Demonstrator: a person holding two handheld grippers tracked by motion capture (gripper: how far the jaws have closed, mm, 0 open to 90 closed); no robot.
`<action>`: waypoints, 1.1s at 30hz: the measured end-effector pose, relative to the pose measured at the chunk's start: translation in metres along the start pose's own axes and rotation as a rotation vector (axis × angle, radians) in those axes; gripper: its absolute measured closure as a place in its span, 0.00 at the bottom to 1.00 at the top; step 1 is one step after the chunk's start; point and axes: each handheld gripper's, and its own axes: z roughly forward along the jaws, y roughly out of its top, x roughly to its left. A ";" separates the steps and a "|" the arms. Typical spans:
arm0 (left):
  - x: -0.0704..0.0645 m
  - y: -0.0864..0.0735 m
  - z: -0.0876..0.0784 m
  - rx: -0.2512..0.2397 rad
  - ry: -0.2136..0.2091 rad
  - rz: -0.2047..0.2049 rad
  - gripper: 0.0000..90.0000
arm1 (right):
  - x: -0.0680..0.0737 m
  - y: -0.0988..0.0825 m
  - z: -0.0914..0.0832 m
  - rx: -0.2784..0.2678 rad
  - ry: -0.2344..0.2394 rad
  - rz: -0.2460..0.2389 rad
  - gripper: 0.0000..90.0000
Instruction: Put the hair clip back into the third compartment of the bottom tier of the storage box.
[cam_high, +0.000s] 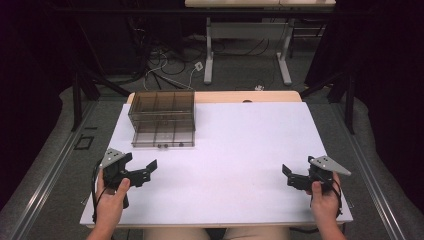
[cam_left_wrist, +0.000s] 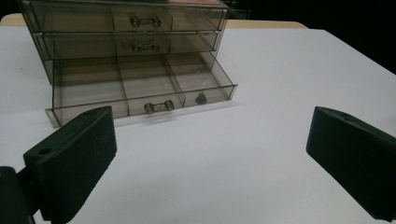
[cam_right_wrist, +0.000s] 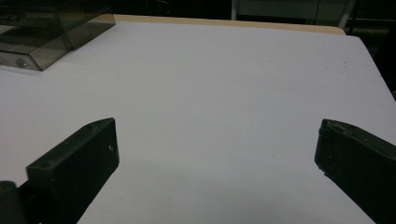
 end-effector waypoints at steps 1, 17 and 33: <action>0.001 -0.001 -0.001 -0.003 0.005 -0.001 0.02 | 0.000 0.000 0.000 0.000 0.000 0.000 0.00; 0.026 -0.019 -0.008 -0.011 0.056 -0.058 0.02 | 0.000 0.000 0.001 -0.008 0.003 -0.011 0.00; 0.044 -0.029 -0.006 -0.009 0.086 -0.101 0.03 | -0.001 0.000 0.000 0.010 0.002 -0.015 0.00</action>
